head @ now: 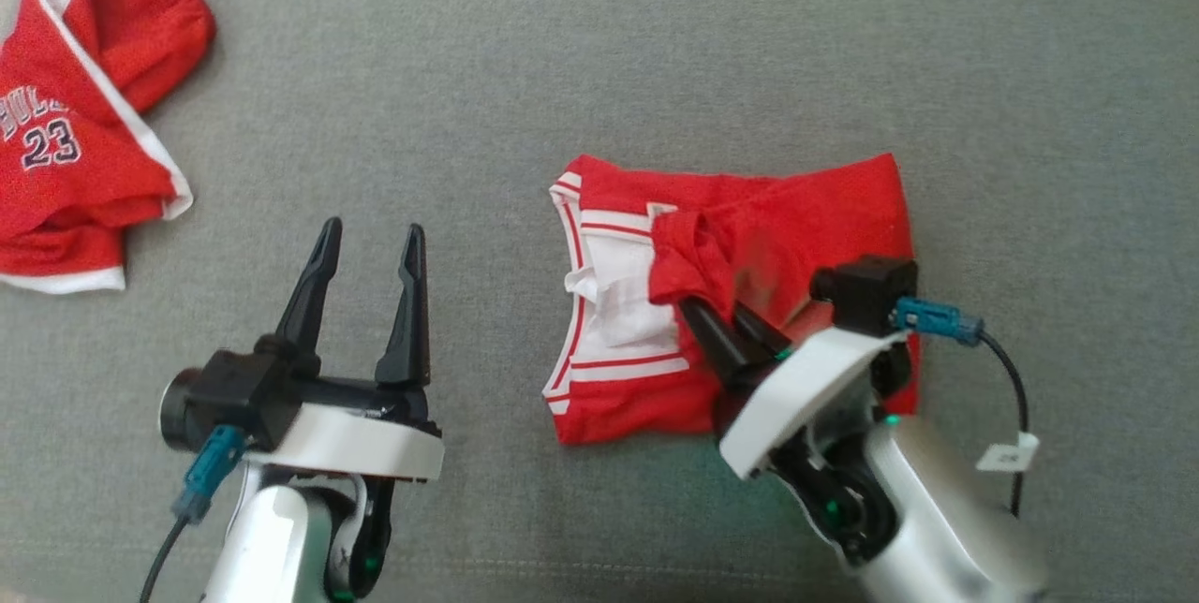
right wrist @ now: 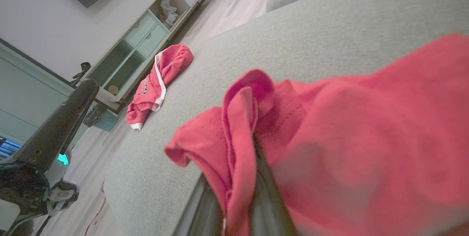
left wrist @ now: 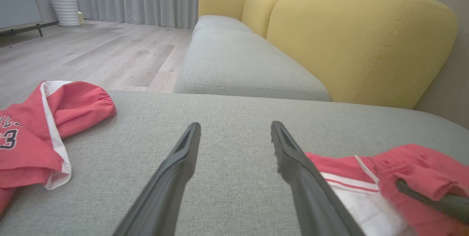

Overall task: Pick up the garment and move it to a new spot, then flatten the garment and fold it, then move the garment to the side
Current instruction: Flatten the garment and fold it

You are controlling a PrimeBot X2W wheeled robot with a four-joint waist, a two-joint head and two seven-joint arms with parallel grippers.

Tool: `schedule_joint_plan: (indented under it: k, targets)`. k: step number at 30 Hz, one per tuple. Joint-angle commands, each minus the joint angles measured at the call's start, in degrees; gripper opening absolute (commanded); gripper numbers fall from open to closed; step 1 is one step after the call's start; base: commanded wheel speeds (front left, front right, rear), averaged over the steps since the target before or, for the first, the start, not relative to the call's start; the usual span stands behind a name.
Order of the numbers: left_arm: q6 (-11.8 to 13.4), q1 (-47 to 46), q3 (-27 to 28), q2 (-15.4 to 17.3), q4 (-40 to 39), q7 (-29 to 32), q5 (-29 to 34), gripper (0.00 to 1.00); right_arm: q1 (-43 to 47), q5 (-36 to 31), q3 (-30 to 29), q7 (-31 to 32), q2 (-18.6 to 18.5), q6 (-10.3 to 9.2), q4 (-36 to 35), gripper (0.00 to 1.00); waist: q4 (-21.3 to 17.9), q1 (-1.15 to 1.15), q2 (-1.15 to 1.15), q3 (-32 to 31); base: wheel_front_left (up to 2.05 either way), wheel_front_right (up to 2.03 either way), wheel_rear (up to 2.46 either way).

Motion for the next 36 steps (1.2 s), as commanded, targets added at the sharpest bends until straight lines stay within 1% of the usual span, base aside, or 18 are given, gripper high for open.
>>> schedule_joint_plan:
  k: [1, 3, 4, 5, 7, 9, 11, 15, 17, 19, 22, 26, 29, 33, 36]
  targets:
    - [-0.3, -2.0, 1.8, -0.1, -1.6, -0.7, 0.1, 1.00, -2.8, 1.9, 2.6, -2.5, 0.6, 0.39, 0.0, 0.00, 0.5, 0.00, 0.00, 0.5, 0.00, 0.00, 0.00]
    - [-0.3, -2.1, 1.8, -0.1, -1.5, -0.7, 0.2, 1.00, -4.3, 2.7, 4.2, -4.1, 0.6, 0.39, 2.8, 0.02, 0.7, 0.00, 0.00, 0.7, 0.00, 0.00, 0.00]
    - [-0.3, -2.2, 1.9, -0.1, -1.5, -0.7, 0.2, 1.00, -4.8, 3.9, 4.9, -5.0, 0.6, 0.39, 3.8, 0.49, 0.7, 0.00, 0.00, 0.7, 0.00, 0.00, 0.00]
    - [-0.3, -2.2, 1.9, -0.1, -1.4, -0.7, 0.2, 1.00, -5.5, 4.8, 5.8, -5.5, 0.6, 0.39, 4.9, 1.00, 0.7, 0.00, 0.00, 0.8, 0.00, 0.00, 0.00]
    - [-0.3, -2.2, 1.9, -0.2, -1.3, -0.7, 0.1, 1.00, -6.8, 6.2, 7.4, -7.2, 0.6, 0.39, 6.2, 1.00, 0.7, 0.00, 0.00, 0.9, 0.00, 0.00, 0.00]
    - [-0.3, -2.3, 1.9, -0.2, -1.2, -0.7, 0.1, 1.00, -8.0, 8.1, 9.5, -8.9, 0.6, 0.39, 6.0, 1.00, 0.6, 0.00, 0.00, 1.0, 0.00, 0.00, 0.00]
    - [-0.3, -2.3, 2.0, -0.2, -1.2, -0.7, 0.1, 1.00, -9.4, 8.2, 11.0, -10.5, 0.6, 0.39, 5.3, 1.00, 0.4, 0.00, 0.00, 0.9, 0.00, 0.00, 0.00]
    - [-0.2, -2.2, 2.2, -0.2, -1.3, -0.7, 0.2, 1.00, -11.0, 7.6, 12.0, -13.0, 0.6, 0.39, 2.5, 1.00, -0.2, 0.00, 0.00, 0.7, 0.00, 0.00, 0.00]
    - [-0.1, -2.1, 2.4, -0.2, -1.3, -0.7, 0.3, 1.00, -11.5, 6.0, 10.8, -14.6, 0.6, 0.39, 0.6, 1.00, -0.5, 0.00, 0.00, 0.5, 0.00, 0.00, 0.00]
    - [-0.1, -2.0, 2.5, -0.2, -1.2, -0.7, 0.4, 1.00, -11.4, 3.0, 7.4, -16.5, 0.4, 0.39, -1.4, 1.00, -0.9, 0.00, 0.00, 0.2, 0.00, 0.00, 0.00]
    - [0.0, -1.7, 2.9, -0.2, -1.1, -0.7, 0.5, 1.00, -9.5, -3.1, -0.7, -18.3, -0.8, 0.39, -4.2, 1.00, -1.3, 0.00, 0.00, -0.4, 0.00, 0.00, 0.00]
    - [0.0, -1.2, 3.5, -0.1, -0.9, -0.7, 0.9, 1.00, -4.7, -11.2, -11.7, -18.0, -2.1, 0.39, -8.5, 1.00, -1.9, 0.00, 0.00, -1.2, 0.00, 0.00, 0.00]
    - [-0.1, -0.9, 4.0, 0.2, -0.5, -0.7, 1.1, 1.00, -0.2, -16.5, -18.6, -16.9, -3.0, 0.39, -11.7, 1.00, -2.3, 0.00, 0.00, -1.9, 0.00, 0.00, 0.00]
    - [-0.1, -0.5, 4.6, 0.9, 0.0, -0.7, 1.5, 1.00, 5.5, -21.8, -25.2, -16.0, -3.5, 0.39, -15.6, 1.00, -3.0, 0.00, 0.00, -2.8, 0.00, 0.00, 0.00]
    - [0.0, 0.1, 5.0, 1.6, 0.4, -0.7, 1.6, 1.00, 9.0, -23.9, -27.7, -15.5, -3.1, 0.39, -17.3, 1.00, -3.5, 0.00, 0.00, -3.6, 0.00, 0.00, 0.00]
